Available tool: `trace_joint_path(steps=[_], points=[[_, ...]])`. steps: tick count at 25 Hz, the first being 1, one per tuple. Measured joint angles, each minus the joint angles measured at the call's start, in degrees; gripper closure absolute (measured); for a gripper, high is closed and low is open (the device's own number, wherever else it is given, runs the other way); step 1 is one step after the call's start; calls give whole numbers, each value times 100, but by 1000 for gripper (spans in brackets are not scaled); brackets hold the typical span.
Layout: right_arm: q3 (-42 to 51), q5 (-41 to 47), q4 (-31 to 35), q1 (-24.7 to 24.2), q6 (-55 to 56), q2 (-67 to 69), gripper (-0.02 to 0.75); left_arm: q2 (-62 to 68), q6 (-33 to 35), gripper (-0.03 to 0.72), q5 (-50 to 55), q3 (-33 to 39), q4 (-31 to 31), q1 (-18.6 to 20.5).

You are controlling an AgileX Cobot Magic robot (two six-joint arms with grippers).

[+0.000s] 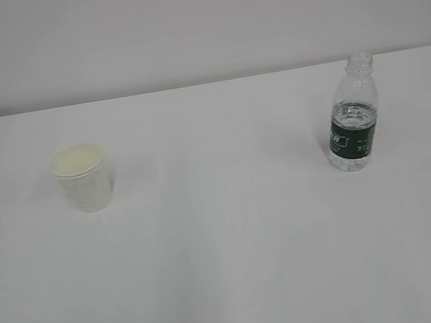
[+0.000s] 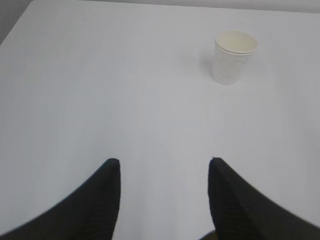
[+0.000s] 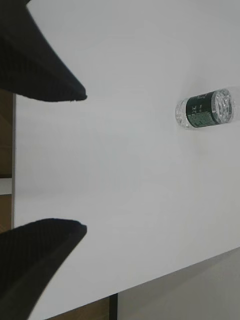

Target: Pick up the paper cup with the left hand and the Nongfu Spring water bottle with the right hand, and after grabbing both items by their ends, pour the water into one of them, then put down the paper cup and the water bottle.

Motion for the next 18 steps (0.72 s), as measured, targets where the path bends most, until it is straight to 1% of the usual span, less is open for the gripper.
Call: trace_joint_path(steps=[17, 18], points=[[0, 0, 0, 0, 0, 0, 184, 23, 0, 290, 0, 0, 35, 0], [0, 0, 0, -389, 0, 116, 184, 47, 0, 290, 0, 0, 77, 0]])
